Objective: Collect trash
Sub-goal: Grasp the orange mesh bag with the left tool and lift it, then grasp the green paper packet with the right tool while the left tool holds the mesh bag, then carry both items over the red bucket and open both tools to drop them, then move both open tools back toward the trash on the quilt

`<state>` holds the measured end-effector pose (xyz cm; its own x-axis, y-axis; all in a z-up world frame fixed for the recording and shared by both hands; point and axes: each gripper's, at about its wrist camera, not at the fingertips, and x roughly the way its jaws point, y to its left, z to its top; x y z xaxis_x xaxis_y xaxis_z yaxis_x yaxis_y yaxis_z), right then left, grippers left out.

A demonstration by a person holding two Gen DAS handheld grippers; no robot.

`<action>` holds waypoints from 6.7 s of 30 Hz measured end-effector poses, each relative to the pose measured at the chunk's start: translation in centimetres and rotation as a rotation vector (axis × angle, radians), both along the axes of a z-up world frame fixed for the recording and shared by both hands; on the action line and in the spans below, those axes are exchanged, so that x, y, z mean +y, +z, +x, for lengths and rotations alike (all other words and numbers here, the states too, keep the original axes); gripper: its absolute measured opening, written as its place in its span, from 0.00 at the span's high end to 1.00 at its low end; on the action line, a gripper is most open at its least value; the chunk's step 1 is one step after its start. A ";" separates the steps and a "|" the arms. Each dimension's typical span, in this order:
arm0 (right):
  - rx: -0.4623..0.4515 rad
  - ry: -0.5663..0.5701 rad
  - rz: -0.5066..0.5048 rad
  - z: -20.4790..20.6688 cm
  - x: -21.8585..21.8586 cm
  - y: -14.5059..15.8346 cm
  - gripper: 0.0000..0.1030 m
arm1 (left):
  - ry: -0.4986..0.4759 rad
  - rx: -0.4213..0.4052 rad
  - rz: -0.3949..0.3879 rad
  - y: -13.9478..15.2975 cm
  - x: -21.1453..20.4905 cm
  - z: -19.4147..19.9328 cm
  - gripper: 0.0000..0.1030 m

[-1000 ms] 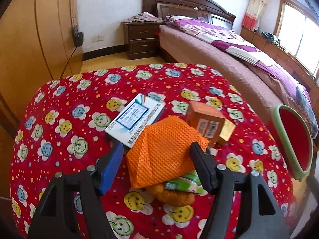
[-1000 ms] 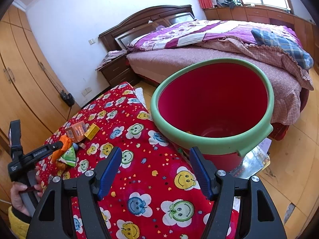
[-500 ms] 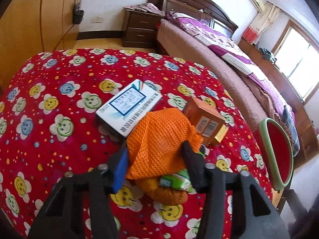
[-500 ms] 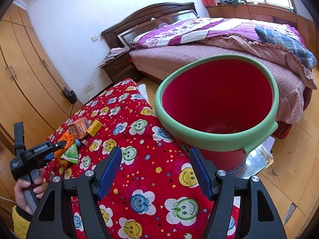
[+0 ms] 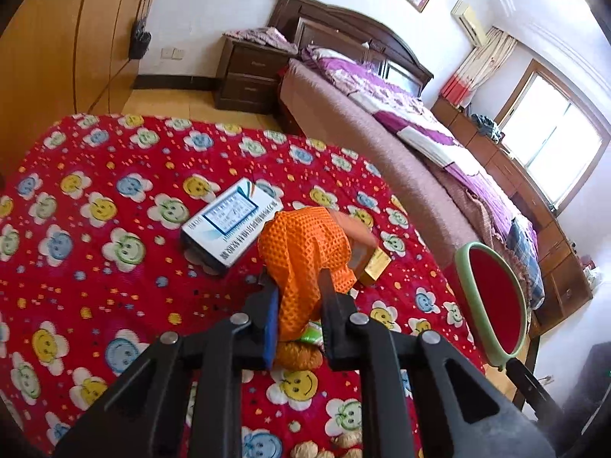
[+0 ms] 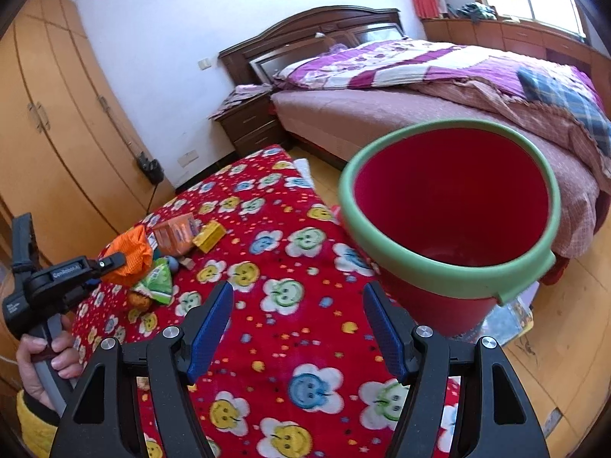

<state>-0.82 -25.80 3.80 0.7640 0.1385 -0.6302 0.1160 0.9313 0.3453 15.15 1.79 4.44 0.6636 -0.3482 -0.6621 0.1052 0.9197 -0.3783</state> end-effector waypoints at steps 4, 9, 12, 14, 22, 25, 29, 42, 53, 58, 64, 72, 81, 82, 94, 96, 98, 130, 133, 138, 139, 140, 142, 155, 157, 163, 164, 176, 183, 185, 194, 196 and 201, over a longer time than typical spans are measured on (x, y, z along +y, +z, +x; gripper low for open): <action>-0.004 0.043 -0.004 0.9 1.5 0.4 0.30 | 0.027 -0.039 0.021 1.2 0.9 -1.0 0.83; -0.003 0.110 -0.007 2.4 4.3 0.6 0.30 | 0.079 -0.046 0.059 1.3 3.0 -1.7 0.83; 0.004 0.147 -0.007 3.2 5.9 0.5 0.30 | 0.110 -0.033 0.069 0.8 4.3 -1.8 0.83; 0.011 0.170 -0.008 3.8 7.1 0.4 0.30 | 0.126 -0.025 0.074 0.3 5.1 -1.8 0.83; 0.045 0.222 -0.032 6.3 11.6 -0.6 0.30 | 0.173 -0.012 0.107 -1.4 7.8 -0.4 0.83; 0.058 0.230 -0.033 7.2 12.9 -0.9 0.26 | 0.180 -0.017 0.120 -1.9 8.1 0.0 0.83; 0.063 0.246 -0.046 8.3 14.1 -1.1 0.23 | 0.181 -0.026 0.116 -2.5 8.1 0.3 0.83; 0.116 0.302 -0.063 11.9 17.6 -2.6 0.23 | 0.164 -0.036 0.108 -3.3 7.9 0.7 0.83; 0.137 0.324 -0.073 12.9 18.1 -4.1 0.35 | 0.160 -0.034 0.102 -3.6 7.9 1.0 0.83; 0.104 0.336 -0.090 12.0 18.1 -3.7 0.39 | 0.153 -0.038 0.112 -3.5 7.5 0.8 0.83; 0.082 0.324 -0.045 10.2 16.4 -2.7 0.39 | 0.140 -0.050 0.129 -2.8 6.6 0.1 0.83; 0.045 0.280 -0.005 7.3 13.1 -1.3 0.39 | 0.120 -0.064 0.152 -1.6 4.9 -1.1 0.83; -0.003 0.225 0.028 4.6 9.9 0.3 0.39 | 0.083 -0.097 0.170 0.4 2.2 -3.2 0.83; -0.009 0.220 0.030 4.4 9.5 0.4 0.39 | 0.078 -0.102 0.172 0.6 1.8 -3.5 0.83; -0.069 0.113 0.015 1.2 4.5 2.0 0.39 | -0.009 -0.133 0.173 2.8 -3.2 -5.3 0.83; -0.078 0.094 0.014 0.9 3.5 2.2 0.39 | -0.026 -0.134 0.169 3.0 -4.1 -5.4 0.83; -0.088 0.072 0.006 0.4 2.5 2.4 0.39 | -0.048 -0.128 0.159 3.1 -5.1 -5.4 0.83; -0.030 -0.209 0.013 2.1 -13.0 -1.7 0.38 | -0.300 -0.101 0.170 2.5 -21.4 -1.2 0.83; -0.034 -0.203 0.027 2.3 -13.4 -1.9 0.37 | -0.307 -0.097 0.170 2.3 -22.1 -0.8 0.83; -0.053 -0.202 0.020 2.0 -13.7 -1.9 0.37 | -0.329 -0.101 0.162 2.2 -23.4 -0.3 0.83; -0.057 -0.202 0.022 1.9 -13.8 -1.9 0.33 | -0.334 -0.102 0.162 2.1 -23.7 -0.2 0.83; -0.064 -0.204 0.026 1.7 -13.9 -1.9 0.30 | -0.340 -0.102 0.162 2.1 -24.0 -0.2 0.83; -0.070 -0.212 0.030 1.6 -14.1 -1.9 0.30 | -0.355 -0.106 0.161 2.1 -24.7 -0.2 0.83; -0.104 -0.330 0.071 -1.9 -16.6 -1.2 0.30 | -0.502 -0.094 0.127 1.5 -29.5 -0.8 0.75; -0.102 -0.346 0.075 -2.5 -16.8 -1.2 0.30 | -0.524 -0.090 0.133 1.4 -30.2 -1.0 0.67; -0.085 -0.364 0.082 -3.5 -16.7 -1.3 0.30 | -0.532 -0.101 0.161 1.6 -30.2 -2.1 0.65; -0.082 -0.365 0.081 -3.6 -16.5 -1.3 0.30 | -0.529 -0.096 0.157 1.7 -29.9 -2.2 0.65; -0.066 -0.339 0.075 -4.8 -14.2 -0.3 0.30 | -0.423 -0.064 0.151 2.4 -24.2 -3.3 0.65; -0.058 -0.291 0.077 -4.8 -12.0 -0.1 0.30 | -0.344 -0.050 0.174 2.3 -19.7 -4.2 0.64; -0.053 -0.276 0.076 -4.7 -11.3 -0.1 0.30 | -0.319 -0.044 0.177 2.2 -18.5 -4.3 0.64; -0.025 -0.199 0.062 -3.9 -7.9 -0.1 0.30 | -0.180 -0.042 0.197 1.9 -12.4 -4.2 0.64; -0.018 -0.185 0.054 -3.6 -7.2 -0.1 0.30 | -0.153 -0.040 0.211 1.7 -11.1 -3.9 0.64; 0.008 -0.153 0.040 -2.9 -5.3 -0.5 0.30 | -0.096 -0.020 0.245 0.9 -8.0 -3.0 0.64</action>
<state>-3.73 -31.10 3.30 0.7731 0.0464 -0.6325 0.2582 0.8879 0.3807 12.19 -6.21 5.33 0.6492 -0.2416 -0.7212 0.2019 0.9689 -0.1429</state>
